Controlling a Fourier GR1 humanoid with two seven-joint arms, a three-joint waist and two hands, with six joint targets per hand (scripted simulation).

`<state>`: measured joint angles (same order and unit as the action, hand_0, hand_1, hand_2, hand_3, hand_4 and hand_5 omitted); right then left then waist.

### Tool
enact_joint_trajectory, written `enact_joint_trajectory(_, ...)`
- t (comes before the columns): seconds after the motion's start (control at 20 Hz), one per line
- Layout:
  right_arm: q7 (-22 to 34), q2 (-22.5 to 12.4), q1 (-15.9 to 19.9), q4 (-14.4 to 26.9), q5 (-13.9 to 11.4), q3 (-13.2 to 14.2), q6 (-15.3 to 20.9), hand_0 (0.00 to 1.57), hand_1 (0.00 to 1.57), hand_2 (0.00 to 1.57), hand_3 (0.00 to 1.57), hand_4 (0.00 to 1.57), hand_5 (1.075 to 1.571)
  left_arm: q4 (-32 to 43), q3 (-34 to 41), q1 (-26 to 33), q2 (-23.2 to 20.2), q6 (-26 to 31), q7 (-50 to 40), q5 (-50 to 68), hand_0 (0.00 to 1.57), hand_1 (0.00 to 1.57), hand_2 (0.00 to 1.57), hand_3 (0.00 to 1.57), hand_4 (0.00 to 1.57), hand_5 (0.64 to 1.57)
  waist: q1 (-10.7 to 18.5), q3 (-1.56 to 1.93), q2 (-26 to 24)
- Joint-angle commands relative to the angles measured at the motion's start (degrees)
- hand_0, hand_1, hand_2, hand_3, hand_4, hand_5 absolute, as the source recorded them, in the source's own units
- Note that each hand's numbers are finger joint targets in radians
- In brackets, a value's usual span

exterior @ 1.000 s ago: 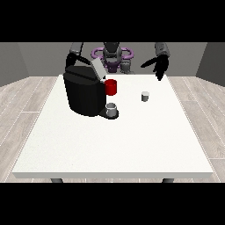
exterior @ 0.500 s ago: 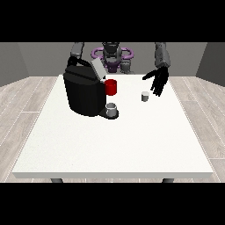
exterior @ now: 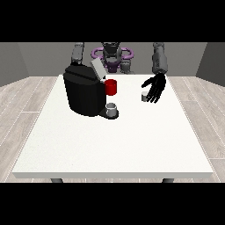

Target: Insert the coffee pod into the coffee machine and close the lid

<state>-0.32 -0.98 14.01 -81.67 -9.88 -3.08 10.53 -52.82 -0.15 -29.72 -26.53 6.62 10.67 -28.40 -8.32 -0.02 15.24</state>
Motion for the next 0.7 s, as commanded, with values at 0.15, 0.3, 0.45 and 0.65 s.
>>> enact_joint_trajectory(0.15, 1.75, -2.08, 3.46, 2.49, 0.93, 1.94, -2.12, 0.0, 0.0, 0.0, 0.0, 0.0, 1.571, 2.29, -3.29, -2.48, 1.7, -8.62, 2.44, -8.44, 1.07, 1.07, 1.11, 0.91, 0.45, 1.571, -0.24, 0.01, -0.11)
enact_joint_trajectory(0.3, 0.19, 0.93, 2.39, 3.66, 0.17, -0.28, -0.9, 0.0, 0.0, 0.0, 0.0, 0.0, 1.571, 5.3, -4.8, -4.35, 1.0, -7.39, 1.12, -11.63, 0.94, 0.94, 1.04, 0.87, 0.43, 1.571, -0.86, 0.03, -0.33)
enact_joint_trajectory(0.45, -1.18, -0.74, 1.43, 3.7, 2.56, 0.65, -4.21, 0.0, 0.0, 0.0, 0.0, 0.0, 1.571, 7.56, -5.59, -4.83, -0.65, -5.99, 2.03, -13.69, 0.76, 0.76, 0.95, 0.81, 0.34, 1.571, -2.17, 0.03, -0.57)
enact_joint_trajectory(0.65, -4.58, -1.5, 0.92, 4.89, 3.06, 1.98, -4.11, 0.0, 0.0, 0.0, 0.0, 0.0, 1.571, 10.51, -6.91, -3.83, -2.36, -7.41, 3.34, -17.43, 0.88, 0.88, 1.0, 0.82, 0.28, 1.571, -1.67, 0.04, 1.08)
